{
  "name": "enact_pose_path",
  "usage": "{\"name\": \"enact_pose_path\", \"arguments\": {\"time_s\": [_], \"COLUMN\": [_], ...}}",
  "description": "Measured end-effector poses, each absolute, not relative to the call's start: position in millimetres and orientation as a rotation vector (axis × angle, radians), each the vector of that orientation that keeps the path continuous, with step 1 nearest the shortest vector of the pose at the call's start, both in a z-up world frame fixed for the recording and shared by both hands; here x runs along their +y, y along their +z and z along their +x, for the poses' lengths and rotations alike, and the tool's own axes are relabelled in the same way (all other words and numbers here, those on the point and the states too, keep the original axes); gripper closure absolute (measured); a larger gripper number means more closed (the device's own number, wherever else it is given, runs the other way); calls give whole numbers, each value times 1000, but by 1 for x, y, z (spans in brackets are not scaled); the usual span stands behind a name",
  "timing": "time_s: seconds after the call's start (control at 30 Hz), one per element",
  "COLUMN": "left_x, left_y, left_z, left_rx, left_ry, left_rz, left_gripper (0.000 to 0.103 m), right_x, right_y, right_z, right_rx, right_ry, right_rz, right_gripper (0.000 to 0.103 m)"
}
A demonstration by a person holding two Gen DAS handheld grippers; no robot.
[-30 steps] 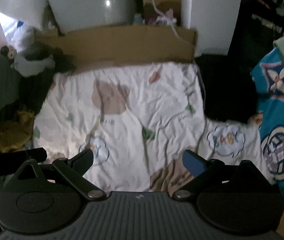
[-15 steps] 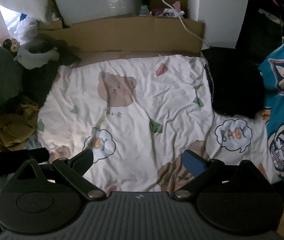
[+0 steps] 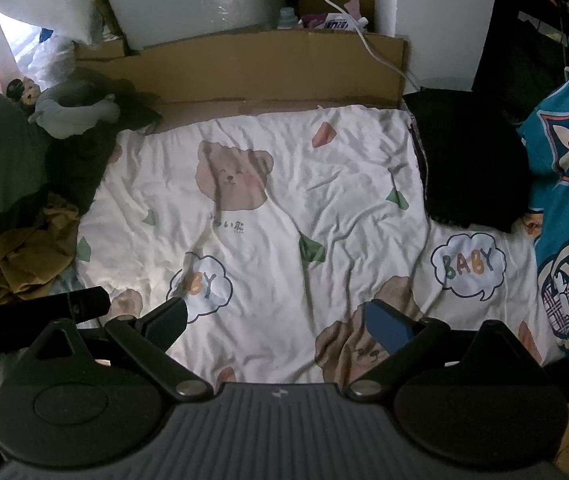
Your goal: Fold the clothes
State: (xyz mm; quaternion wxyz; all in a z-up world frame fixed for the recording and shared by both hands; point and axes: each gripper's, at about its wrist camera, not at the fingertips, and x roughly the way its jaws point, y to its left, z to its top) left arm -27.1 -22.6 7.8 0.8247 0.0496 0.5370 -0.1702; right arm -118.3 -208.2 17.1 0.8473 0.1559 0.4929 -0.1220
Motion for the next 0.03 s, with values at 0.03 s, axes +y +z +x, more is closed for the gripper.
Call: {"name": "enact_pose_path", "arguments": {"time_s": [0.03], "left_x": [-22], "left_y": [7], "left_z": [-27], "left_rx": [1146], "left_ry": [-363], "left_rz": [104], "left_gripper": [9], "right_x": [-209], "right_y": [17], "right_z": [-118], "right_rx": [1039], "right_ry": [-257], "right_rz": [329], "right_gripper": [4]}}
